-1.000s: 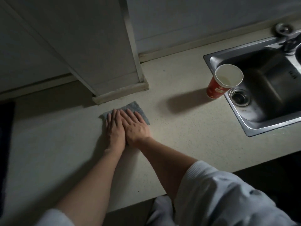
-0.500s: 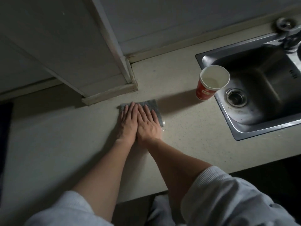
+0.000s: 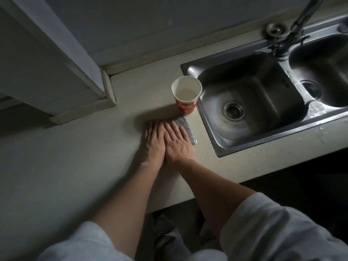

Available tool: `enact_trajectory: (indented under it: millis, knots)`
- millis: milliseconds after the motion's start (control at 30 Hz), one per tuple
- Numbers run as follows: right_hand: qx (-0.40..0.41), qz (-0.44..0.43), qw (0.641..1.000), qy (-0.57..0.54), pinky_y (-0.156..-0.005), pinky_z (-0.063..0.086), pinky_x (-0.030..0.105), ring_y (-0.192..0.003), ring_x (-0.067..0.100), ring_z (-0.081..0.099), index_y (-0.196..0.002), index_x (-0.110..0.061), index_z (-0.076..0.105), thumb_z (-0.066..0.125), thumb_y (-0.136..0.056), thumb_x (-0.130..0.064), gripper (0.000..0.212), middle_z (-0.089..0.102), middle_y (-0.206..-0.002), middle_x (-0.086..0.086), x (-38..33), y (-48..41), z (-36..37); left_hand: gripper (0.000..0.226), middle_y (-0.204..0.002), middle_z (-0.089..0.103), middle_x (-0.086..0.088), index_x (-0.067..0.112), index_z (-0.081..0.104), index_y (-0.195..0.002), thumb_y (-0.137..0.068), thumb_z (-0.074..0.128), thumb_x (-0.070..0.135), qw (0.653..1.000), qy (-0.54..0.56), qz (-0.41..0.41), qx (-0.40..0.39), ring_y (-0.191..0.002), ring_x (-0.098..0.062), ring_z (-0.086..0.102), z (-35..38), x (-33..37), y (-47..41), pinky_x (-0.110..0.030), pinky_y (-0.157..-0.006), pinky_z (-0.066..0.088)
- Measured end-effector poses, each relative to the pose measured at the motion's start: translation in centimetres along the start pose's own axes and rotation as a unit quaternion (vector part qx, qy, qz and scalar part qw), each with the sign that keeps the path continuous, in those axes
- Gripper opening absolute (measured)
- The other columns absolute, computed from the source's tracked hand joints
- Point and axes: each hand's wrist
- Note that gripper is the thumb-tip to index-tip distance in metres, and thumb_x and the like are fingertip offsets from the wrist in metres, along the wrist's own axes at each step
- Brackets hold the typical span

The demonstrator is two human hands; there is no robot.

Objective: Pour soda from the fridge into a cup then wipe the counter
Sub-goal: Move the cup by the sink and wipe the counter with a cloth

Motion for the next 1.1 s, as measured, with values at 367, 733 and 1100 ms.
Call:
enact_trajectory:
  millis: [367,733,1100]
  knots:
    - [-0.002,-0.023,0.999,0.029,-0.121,-0.009,0.035,-0.15,0.013,-0.012,-0.157,-0.024,-0.004,0.029,-0.099,-0.04,0.069,-0.008,-0.164,-0.011,6.7,2.7,-1.9,0.047,-0.134,0.056,-0.024,-0.005,0.056,-0.129,-0.09,0.033,0.006,0.997,0.064,-0.028,0.023,-0.122,-0.042,0.055,1.8,7.0,0.2,-0.057,-0.101,0.044]
    - [-0.067,-0.071,0.994,0.056,-0.122,-0.007,0.04,-0.15,0.021,-0.014,-0.156,-0.021,-0.008,0.03,-0.101,-0.034,0.069,-0.011,-0.164,-0.005,1.1,1.2,-2.1,0.054,-0.141,0.048,-0.026,-0.007,0.044,-0.138,-0.092,0.023,0.01,0.994,0.06,-0.082,0.031,-0.131,-0.038,0.048,0.6,2.1,2.7,-0.049,-0.111,0.037]
    - [-0.117,-0.166,0.977,0.056,-0.122,-0.005,0.042,-0.151,0.022,-0.009,-0.157,-0.02,0.0,0.034,-0.101,-0.035,0.067,-0.003,-0.165,-0.005,-16.1,1.9,2.2,0.05,-0.147,0.038,-0.027,-0.005,0.034,-0.144,-0.095,0.038,0.006,0.974,0.118,-0.167,0.098,-0.138,-0.041,0.036,-0.3,-14.3,12.8,-0.049,-0.116,0.027]
Point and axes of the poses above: each hand's wrist, its own y-axis away from the middle knuckle, its own z-axis out of the palm, x = y × z
